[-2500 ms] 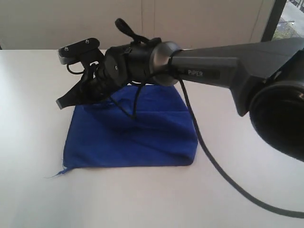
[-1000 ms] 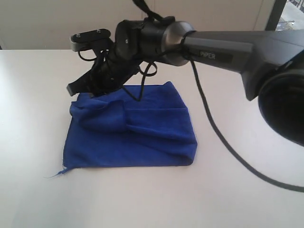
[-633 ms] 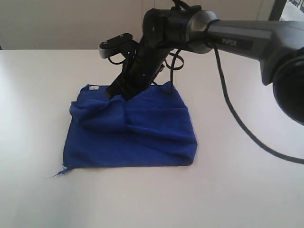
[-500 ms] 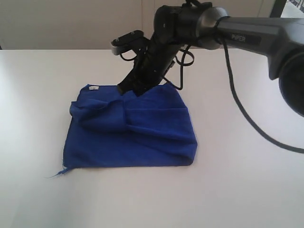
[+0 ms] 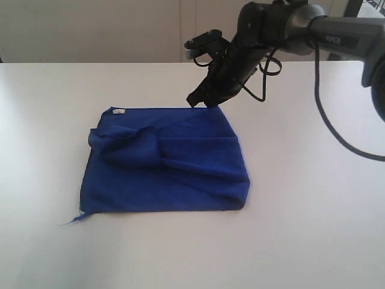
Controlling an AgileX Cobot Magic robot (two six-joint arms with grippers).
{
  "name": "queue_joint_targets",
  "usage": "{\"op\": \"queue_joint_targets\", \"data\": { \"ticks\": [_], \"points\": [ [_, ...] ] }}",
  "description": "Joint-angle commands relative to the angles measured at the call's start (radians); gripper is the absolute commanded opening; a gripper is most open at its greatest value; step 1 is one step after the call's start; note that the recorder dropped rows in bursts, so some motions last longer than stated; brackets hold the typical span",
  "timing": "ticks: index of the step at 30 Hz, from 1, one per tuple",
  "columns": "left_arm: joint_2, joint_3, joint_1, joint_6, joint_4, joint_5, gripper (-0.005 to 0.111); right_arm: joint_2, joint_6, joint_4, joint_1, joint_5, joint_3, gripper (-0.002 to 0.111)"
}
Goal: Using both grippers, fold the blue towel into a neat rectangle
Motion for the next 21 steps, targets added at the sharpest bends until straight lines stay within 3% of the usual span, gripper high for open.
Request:
{"op": "queue_joint_targets", "data": {
  "ticks": [1,10,21],
  "points": [
    [-0.008,-0.005,0.003,-0.005,0.0,0.002,0.0,0.044,-0.083,0.038,-0.005,-0.025,-0.001,0.0],
    [-0.008,-0.005,0.003,-0.005,0.0,0.002,0.0,0.1,-0.126,0.06,-0.007,-0.165,-0.001,0.0],
    [-0.008,-0.005,0.003,-0.005,0.0,0.002,0.0,0.161,-0.041,0.018,-0.029,-0.148,-0.001,0.0]
  ]
}}
